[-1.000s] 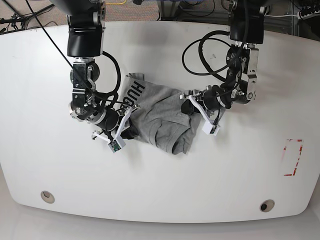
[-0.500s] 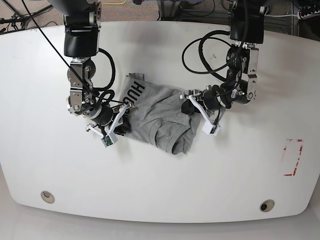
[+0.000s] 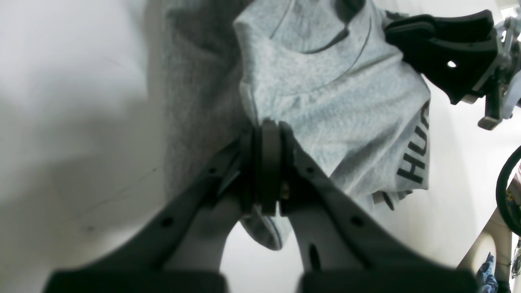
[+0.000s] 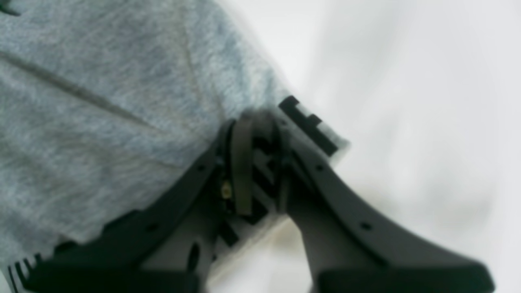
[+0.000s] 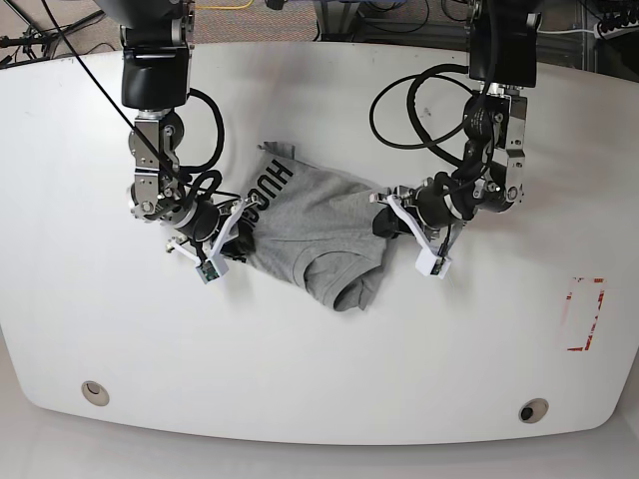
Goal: Fold the T-shirt properly
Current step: 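Pull the shirt edges apart with both grippers to flatten the fold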
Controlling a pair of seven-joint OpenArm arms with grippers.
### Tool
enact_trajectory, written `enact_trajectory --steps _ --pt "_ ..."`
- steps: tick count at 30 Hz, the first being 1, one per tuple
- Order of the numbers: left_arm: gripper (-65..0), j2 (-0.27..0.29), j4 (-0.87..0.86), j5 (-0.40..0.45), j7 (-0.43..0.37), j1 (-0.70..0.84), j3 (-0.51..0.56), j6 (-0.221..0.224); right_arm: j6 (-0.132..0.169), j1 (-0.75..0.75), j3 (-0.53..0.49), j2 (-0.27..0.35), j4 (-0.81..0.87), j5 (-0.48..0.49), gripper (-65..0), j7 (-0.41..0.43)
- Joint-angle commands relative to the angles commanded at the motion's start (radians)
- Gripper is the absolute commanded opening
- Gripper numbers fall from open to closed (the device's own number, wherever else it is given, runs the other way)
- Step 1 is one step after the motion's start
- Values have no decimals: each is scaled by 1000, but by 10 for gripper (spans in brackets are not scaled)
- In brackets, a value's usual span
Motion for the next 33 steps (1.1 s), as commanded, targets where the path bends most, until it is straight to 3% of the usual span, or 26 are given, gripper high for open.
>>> enact_trajectory --steps 12,19,29,33 --pt "-650 -83 -9 0 -2 -9 -25 0 0 0 -2 -2 6 2 -563 0" --pt "-650 -94 -2 -9 12 -41 -44 0 0 -2 -8 -5 68 5 -563 -17" --pt "-401 -133 0 -123 46 -117 -109 0 0 -18 -8 -48 232 5 -563 -129" --pt "-353 -133 34 -117 44 -120 -153 3 0 -23 -9 -91 279 2 -563 -160"
